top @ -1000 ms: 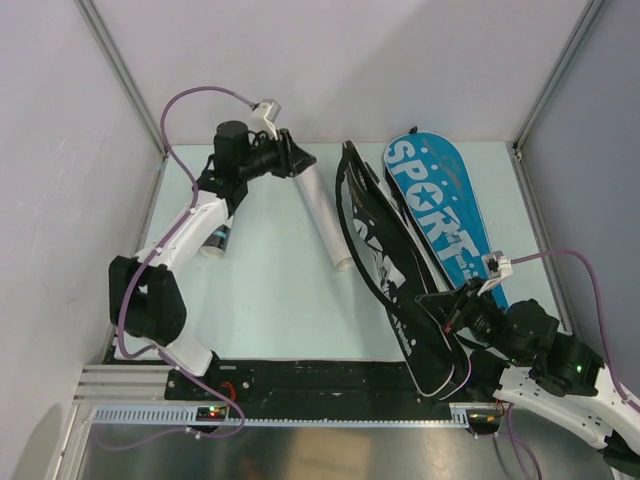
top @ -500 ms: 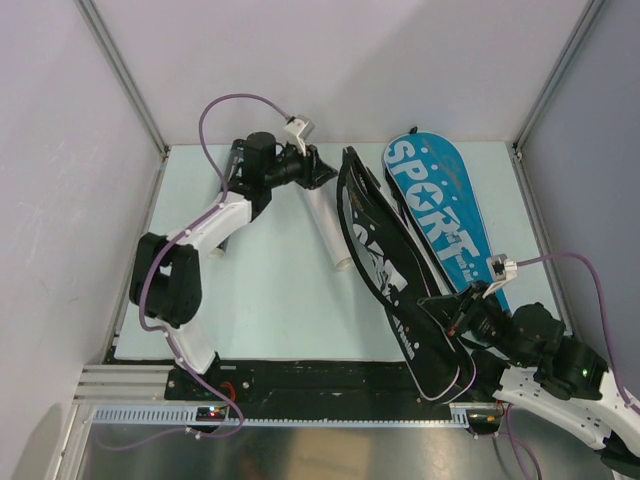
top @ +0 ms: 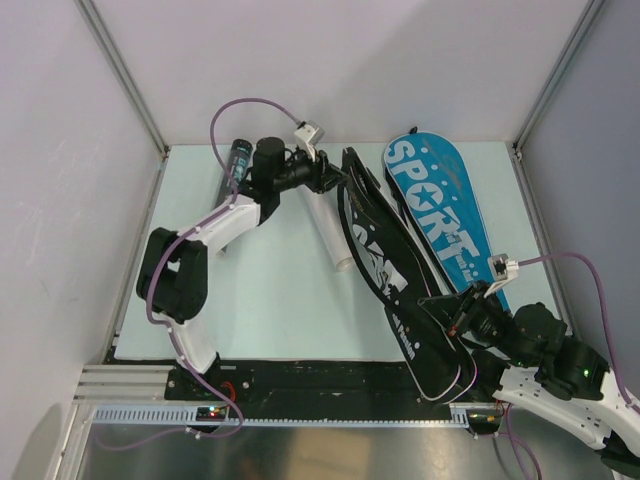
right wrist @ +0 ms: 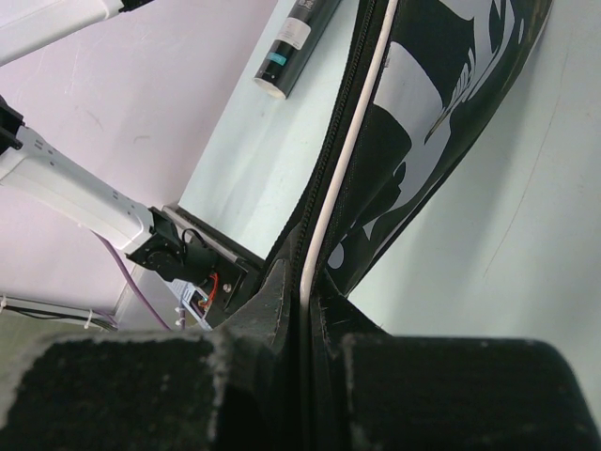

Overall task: Pack up the badminton gear
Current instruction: Adjust the racket bag at the center of the board.

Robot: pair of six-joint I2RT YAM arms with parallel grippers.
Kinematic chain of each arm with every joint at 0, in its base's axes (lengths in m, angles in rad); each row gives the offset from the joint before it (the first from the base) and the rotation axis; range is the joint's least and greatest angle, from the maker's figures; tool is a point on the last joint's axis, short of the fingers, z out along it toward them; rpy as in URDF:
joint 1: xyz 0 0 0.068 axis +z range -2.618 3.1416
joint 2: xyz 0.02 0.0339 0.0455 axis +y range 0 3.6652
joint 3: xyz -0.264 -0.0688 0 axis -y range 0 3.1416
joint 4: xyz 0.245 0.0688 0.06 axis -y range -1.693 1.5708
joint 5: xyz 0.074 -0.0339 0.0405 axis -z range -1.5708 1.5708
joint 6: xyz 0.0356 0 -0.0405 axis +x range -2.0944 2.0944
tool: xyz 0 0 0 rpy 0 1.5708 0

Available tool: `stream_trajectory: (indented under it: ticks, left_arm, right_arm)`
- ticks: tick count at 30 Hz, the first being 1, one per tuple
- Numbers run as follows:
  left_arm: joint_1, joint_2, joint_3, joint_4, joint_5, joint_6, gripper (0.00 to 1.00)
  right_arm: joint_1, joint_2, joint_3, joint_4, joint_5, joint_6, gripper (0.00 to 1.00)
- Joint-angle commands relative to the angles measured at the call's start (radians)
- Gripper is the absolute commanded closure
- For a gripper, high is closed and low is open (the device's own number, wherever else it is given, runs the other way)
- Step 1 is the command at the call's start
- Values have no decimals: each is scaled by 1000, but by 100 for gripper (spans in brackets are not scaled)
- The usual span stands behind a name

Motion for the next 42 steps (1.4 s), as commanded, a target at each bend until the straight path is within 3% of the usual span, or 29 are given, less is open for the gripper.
stream_trajectory:
  ticks: [1,5,9,15,27,31,37,42]
  left_arm:
    - [-5,-20,-27,63,69,-86,57]
    - [-9,-11,-25,84,205,-259,58]
    - [-44,-60,-38,110,315,-331,59]
    - [-117,-72,66,150,375,-442,57]
    - [-151,72,377,179,198,-638,52]
    - [-143,119,376,180,157,-721,51]
    - [-98,130,304,143,124,-878,37]
    - [-88,57,218,132,108,-824,34]
  right_arm:
    - [-1,-10,76,193,9,-15,100]
    - [-2,-3,75,182,17,-27,100]
    - [-1,3,75,178,18,-38,100]
    - [0,11,67,181,4,-44,100]
    - [0,83,23,204,-90,-51,100]
    - [0,70,23,215,-91,-58,100]
    - [0,50,23,215,-88,-54,100]
    - [0,48,23,217,-88,-60,100]
